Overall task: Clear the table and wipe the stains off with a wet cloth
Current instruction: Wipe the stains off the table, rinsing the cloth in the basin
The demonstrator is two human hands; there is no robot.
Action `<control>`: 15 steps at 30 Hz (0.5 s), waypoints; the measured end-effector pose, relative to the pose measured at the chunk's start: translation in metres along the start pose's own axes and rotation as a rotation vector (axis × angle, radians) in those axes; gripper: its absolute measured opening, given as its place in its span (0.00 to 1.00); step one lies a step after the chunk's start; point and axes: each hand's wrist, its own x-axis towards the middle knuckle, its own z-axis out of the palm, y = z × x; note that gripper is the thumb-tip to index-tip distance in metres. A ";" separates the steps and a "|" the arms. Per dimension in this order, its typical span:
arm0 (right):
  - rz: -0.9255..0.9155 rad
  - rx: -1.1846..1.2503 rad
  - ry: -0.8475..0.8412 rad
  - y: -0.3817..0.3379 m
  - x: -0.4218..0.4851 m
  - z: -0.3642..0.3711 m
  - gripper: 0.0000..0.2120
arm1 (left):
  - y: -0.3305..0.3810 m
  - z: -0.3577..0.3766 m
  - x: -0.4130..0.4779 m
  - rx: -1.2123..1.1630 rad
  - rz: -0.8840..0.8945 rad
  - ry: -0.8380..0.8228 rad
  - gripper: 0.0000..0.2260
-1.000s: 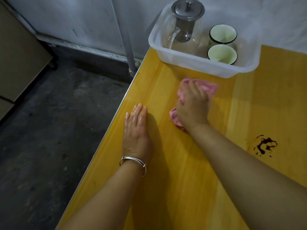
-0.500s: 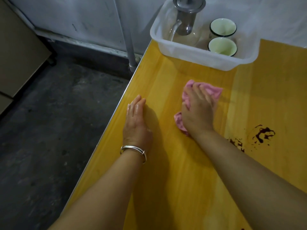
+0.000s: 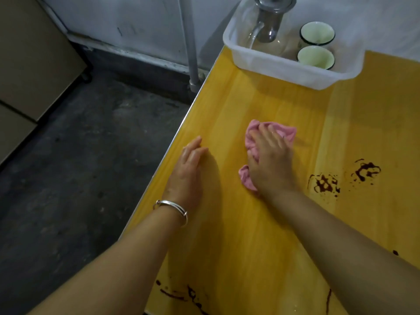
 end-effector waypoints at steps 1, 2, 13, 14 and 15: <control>0.042 0.018 0.019 -0.009 0.004 0.003 0.24 | -0.004 -0.002 -0.011 0.011 0.037 -0.012 0.20; 0.036 0.019 0.019 -0.019 0.004 0.006 0.24 | -0.008 -0.003 -0.020 0.027 0.077 -0.006 0.18; -0.507 0.058 -0.143 -0.026 -0.105 0.019 0.24 | -0.048 -0.041 -0.108 0.205 0.001 0.095 0.18; -0.426 0.039 -0.106 -0.020 -0.104 0.015 0.24 | -0.051 -0.042 -0.118 0.186 -0.031 0.107 0.18; -0.307 0.030 -0.077 -0.021 -0.105 0.014 0.25 | -0.056 -0.044 -0.130 0.164 -0.057 0.118 0.19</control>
